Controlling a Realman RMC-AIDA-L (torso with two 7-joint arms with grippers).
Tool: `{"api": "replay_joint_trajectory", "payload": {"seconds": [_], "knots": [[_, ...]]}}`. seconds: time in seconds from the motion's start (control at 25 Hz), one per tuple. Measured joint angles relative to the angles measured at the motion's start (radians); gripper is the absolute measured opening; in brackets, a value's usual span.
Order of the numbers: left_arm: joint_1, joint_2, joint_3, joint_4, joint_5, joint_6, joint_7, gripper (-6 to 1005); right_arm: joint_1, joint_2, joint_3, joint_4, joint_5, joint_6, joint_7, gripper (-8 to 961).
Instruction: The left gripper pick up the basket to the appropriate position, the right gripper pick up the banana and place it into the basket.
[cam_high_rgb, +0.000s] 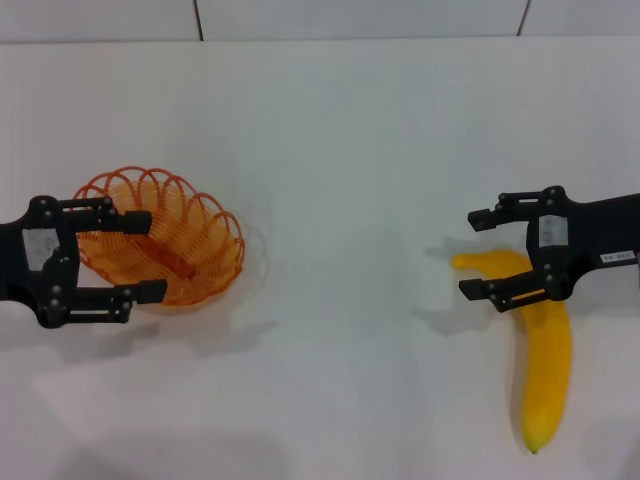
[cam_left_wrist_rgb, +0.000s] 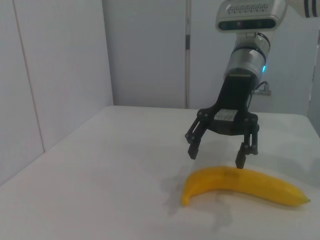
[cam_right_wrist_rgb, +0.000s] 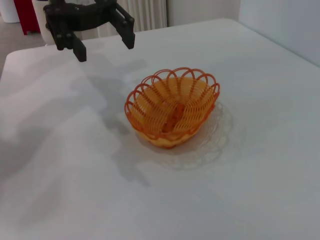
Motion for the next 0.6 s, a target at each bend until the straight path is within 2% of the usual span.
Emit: {"api": "replay_joint_trajectory", "payload": {"seconds": [0.6], "knots": [[0.000, -0.004, -0.014, -0.004, -0.009, -0.006, 0.005, 757, 0.002, 0.000, -0.004, 0.002, -0.011, 0.004, 0.001, 891]]}}
